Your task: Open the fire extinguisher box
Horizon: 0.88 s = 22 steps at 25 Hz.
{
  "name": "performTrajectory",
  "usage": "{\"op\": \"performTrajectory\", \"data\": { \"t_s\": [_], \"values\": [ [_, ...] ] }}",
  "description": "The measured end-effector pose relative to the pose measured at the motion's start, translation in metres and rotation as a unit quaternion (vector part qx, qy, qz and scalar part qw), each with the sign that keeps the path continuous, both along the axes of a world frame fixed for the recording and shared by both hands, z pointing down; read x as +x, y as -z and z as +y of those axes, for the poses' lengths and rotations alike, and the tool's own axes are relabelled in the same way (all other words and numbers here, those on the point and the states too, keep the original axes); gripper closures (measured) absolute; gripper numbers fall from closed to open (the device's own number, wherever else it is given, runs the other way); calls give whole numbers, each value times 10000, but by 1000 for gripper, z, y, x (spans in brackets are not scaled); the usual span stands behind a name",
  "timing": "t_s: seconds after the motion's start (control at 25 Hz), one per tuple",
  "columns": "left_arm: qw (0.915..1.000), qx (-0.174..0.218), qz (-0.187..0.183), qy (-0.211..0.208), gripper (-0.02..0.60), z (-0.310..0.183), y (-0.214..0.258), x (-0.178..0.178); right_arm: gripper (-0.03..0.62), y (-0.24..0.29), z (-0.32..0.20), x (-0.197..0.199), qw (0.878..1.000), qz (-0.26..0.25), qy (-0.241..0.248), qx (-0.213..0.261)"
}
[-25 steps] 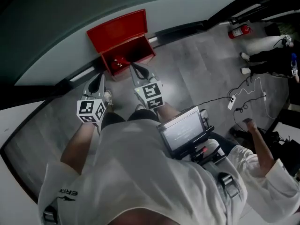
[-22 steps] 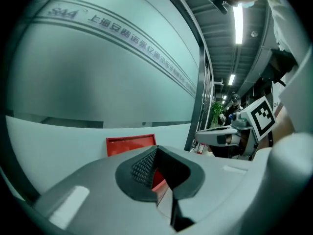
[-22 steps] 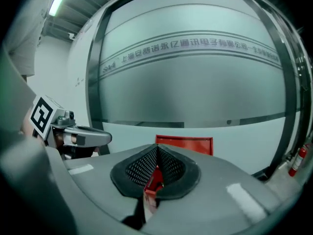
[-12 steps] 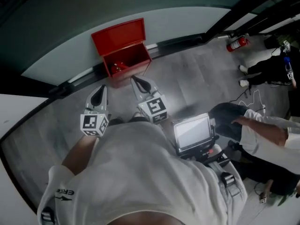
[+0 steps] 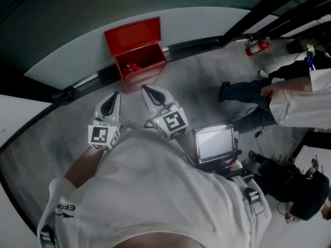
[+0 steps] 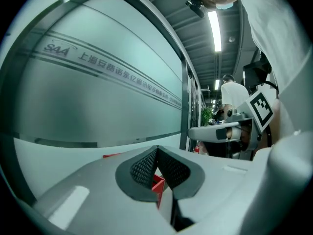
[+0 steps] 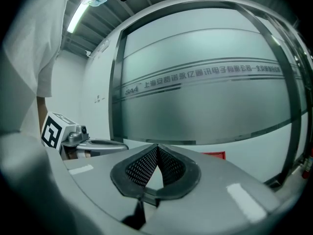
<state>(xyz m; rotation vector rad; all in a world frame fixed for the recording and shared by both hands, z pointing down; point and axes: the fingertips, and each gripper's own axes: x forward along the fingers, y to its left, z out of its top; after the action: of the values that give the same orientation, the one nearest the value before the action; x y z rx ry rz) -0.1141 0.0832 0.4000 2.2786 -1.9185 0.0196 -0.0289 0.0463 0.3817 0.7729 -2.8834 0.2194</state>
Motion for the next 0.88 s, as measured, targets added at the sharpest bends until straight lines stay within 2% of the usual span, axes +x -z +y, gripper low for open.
{"op": "performTrajectory", "data": {
  "t_s": [0.4, 0.88],
  "values": [
    [9998, -153, 91, 1, 578, 0, 2, -5, 582, -7, 7, 1, 9998, 85, 14, -177],
    [9998, -89, 136, -96, 578, -10, 7, -8, 583, 0, -3, 3, 9995, 54, -256, -186]
  ]
}}
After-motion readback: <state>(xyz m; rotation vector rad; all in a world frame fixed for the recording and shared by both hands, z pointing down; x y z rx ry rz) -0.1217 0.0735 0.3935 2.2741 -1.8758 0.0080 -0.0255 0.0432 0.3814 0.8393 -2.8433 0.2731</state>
